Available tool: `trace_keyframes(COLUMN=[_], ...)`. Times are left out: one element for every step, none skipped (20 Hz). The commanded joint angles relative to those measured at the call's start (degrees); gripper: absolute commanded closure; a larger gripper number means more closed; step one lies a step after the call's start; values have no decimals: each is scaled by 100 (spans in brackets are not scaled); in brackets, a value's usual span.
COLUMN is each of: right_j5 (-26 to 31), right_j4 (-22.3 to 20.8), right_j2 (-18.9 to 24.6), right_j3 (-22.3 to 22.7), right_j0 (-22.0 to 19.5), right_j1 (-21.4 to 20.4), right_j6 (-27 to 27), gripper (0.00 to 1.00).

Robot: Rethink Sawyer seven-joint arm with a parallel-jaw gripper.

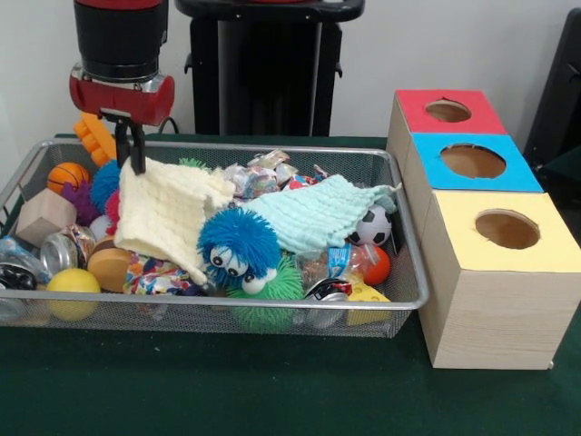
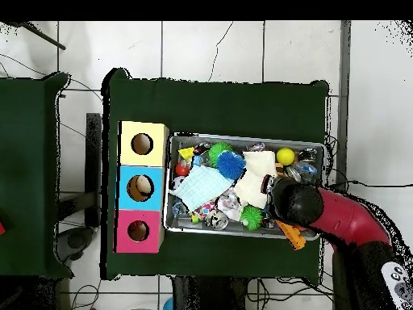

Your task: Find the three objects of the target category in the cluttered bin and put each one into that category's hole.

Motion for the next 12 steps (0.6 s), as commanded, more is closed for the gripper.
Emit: trace_keyframes(right_j5=[963,1052,1124,1196,1291,1384,1471,1577,1684,1791,1869,1931], right_j4=[-303,-293,-293,-285,-289,-286,-288,-297,-286,-276,-266,-254], right_j2=[580,588,605,634,653,669,700,742,784,826,870,922], right_j3=[-6,6,17,31,30,37,45,46,40,35,37,42], right_j0=[43,27,2,-35,-63,-100,-147,-203,-263,-324,-392,-466], right_j1=[-242,-316,-382,-450,-517,-592,-662,-736,-802,-868,-923,-965], right_j6=[-777,-809,-850,-905,-969,-1029,-1104,-1212,-1294,-1375,-1440,-1504], gripper=[100,100,100,100,100,100,100,100,100,100,100,100])
